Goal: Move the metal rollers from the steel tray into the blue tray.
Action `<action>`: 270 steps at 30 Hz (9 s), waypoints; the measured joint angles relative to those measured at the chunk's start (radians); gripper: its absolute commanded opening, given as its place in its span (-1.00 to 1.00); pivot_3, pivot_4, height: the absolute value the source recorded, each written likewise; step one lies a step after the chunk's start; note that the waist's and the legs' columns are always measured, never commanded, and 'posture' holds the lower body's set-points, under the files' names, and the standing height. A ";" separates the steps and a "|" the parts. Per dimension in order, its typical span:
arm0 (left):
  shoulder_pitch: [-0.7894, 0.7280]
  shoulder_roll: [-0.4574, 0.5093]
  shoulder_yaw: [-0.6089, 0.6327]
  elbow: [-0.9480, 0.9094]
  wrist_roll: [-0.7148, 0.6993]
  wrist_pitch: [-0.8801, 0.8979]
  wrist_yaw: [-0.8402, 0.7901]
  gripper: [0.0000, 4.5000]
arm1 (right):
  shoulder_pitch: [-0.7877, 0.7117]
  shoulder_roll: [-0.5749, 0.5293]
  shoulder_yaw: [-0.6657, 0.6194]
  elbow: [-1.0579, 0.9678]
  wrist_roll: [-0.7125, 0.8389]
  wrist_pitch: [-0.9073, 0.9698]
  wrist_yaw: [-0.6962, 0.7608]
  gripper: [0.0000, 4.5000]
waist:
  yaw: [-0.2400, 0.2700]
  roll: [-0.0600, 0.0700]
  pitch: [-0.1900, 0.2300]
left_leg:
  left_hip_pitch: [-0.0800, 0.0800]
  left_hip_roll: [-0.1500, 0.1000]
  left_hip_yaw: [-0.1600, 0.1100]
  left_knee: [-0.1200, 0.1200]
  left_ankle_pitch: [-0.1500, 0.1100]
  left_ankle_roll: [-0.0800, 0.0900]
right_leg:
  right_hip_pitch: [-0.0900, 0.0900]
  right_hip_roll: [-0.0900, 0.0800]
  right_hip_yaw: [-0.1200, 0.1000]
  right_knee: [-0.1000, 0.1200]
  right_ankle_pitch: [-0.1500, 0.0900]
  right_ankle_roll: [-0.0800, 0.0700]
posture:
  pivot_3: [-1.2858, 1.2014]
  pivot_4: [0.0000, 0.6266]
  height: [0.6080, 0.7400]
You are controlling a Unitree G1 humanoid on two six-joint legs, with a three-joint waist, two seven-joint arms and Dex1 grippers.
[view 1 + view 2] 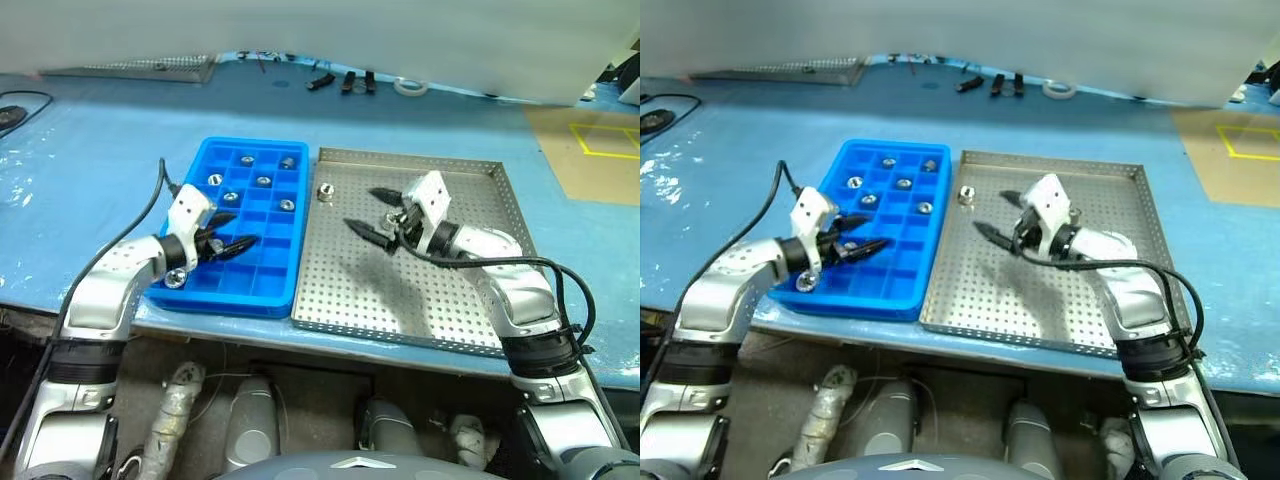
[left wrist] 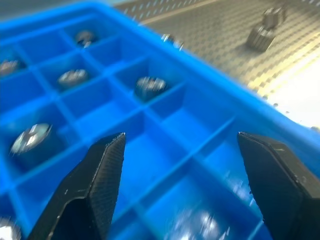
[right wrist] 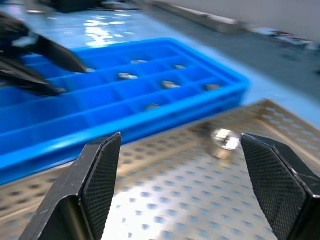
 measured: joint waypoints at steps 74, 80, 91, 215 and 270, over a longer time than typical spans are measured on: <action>0.240 0.075 0.076 -0.241 -0.091 0.120 0.022 0.67 | -0.214 0.282 0.164 0.249 -0.025 -0.042 0.181 -0.29 | -0.020 0.000 0.000 | -0.002 0.001 0.000 -0.003 0.000 0.002 | -0.007 0.001 0.000 0.005 -0.002 -0.003 | 0.31 -0.52 1.00; 0.339 0.073 0.136 -0.332 -0.127 0.163 0.098 0.67 | -0.229 0.294 0.208 0.336 -0.060 -0.072 0.232 -0.29 | 0.033 0.000 0.000 | -0.005 0.002 -0.002 -0.004 0.000 0.002 | -0.008 0.001 -0.002 0.004 -0.002 -0.004 | 0.34 -0.52 1.00; 0.320 0.074 0.144 -0.359 -0.168 0.178 0.124 0.67 | -0.224 0.252 0.245 0.339 -0.071 -0.049 0.340 0.31 | 0.056 0.000 0.000 | -0.005 0.002 -0.002 -0.003 0.001 0.001 | -0.009 0.002 -0.001 0.006 -0.002 -0.003 | 0.31 -0.52 1.00; 0.067 0.047 0.035 -0.188 -0.240 0.129 0.098 0.67 | -0.579 0.385 -0.060 0.948 -0.205 -0.383 -0.203 0.84 | 0.031 -0.001 0.000 | -0.020 0.003 -0.005 0.015 0.004 -0.003 | -0.024 0.002 -0.001 0.026 -0.001 -0.001 | 0.15 -0.52 1.00; -0.107 -0.039 -0.116 0.075 -0.120 0.031 -0.109 0.67 | 0.018 0.211 0.003 0.280 -0.171 0.027 -0.169 0.84 | -0.057 -0.001 0.000 | -0.012 0.001 -0.002 0.015 0.004 -0.002 | -0.017 0.002 0.004 0.024 -0.001 -0.003 | 0.02 -0.52 1.00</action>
